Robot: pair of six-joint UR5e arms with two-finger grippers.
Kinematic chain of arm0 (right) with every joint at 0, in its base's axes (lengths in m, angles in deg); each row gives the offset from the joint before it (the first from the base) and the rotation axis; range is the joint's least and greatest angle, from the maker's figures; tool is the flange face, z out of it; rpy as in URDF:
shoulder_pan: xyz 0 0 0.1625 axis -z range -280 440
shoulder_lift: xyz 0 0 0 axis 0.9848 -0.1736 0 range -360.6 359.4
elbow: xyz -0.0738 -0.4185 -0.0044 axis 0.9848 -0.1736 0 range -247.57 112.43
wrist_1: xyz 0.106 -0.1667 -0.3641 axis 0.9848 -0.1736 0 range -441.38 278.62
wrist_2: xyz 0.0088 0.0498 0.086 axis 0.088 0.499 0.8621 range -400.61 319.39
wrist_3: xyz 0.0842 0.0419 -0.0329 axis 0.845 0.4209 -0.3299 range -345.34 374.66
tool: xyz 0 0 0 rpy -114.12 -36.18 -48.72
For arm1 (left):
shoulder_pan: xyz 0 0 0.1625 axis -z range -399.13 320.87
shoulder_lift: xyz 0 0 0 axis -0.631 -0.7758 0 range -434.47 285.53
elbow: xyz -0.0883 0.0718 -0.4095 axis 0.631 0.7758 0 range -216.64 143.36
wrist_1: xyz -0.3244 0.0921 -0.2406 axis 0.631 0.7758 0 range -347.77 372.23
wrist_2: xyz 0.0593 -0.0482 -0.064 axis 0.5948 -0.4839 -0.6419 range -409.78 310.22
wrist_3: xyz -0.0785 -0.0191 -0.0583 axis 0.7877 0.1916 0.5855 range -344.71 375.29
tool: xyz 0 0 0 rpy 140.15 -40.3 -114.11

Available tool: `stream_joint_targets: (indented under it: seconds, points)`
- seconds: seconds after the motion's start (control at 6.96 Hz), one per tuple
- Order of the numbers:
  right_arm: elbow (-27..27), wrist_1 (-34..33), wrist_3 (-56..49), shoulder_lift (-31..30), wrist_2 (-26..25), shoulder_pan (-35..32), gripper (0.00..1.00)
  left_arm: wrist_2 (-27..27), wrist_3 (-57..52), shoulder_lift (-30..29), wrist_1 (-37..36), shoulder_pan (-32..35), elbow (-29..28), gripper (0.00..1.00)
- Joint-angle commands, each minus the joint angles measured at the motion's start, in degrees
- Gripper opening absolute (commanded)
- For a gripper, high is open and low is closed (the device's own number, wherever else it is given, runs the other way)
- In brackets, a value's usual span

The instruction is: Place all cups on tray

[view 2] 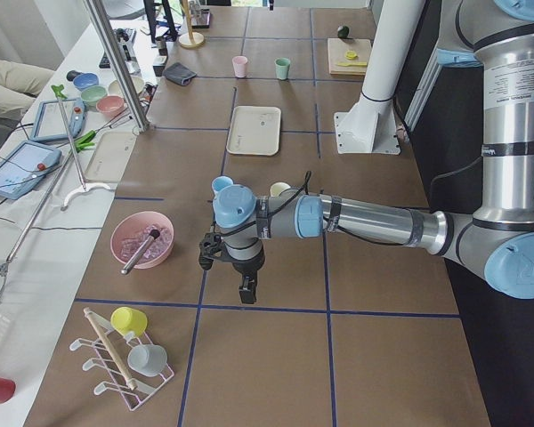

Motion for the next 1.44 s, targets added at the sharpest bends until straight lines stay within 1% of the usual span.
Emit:
stream_joint_targets:
  seconds: [0.0, 0.29, 0.57, 0.72, 0.86, 1.01, 1.29]
  points:
    - [-0.04, 0.0, -0.01, 0.0, 0.03, 0.21, 1.0, 0.0, -0.09, 0.08, 0.0, -0.01, 0.09, 1.0]
    - [-0.04, 0.0, 0.16, 0.26, 0.2, 0.3, 1.0, 0.0, -0.09, 0.08, -0.09, -0.45, 0.44, 1.0]
    - [0.13, 4.63, 2.17, 1.23, 0.03, 1.96, 1.0, 0.26, 0.52, 0.0, -0.09, -0.54, 3.59, 1.0]
    - [0.13, 6.14, 4.62, 2.8, 0.12, 2.14, 1.0, 0.18, 0.61, -1.14, 0.61, -0.63, 3.78, 1.0]
    - [0.13, 10.07, 4.99, 3.07, 0.2, 2.41, 1.0, 0.44, 0.44, -2.37, 3.05, -0.63, 3.78, 1.0]
    - [-0.21, 13.24, 5.17, 5.77, -0.14, 5.37, 1.0, 0.44, 0.44, -2.47, 6.99, -0.71, 2.65, 1.0]
    - [-7.21, 13.45, 7.01, 14.72, -0.32, 9.77, 0.99, 0.0, 1.75, -3.6, 8.09, -0.71, 1.32, 1.0]
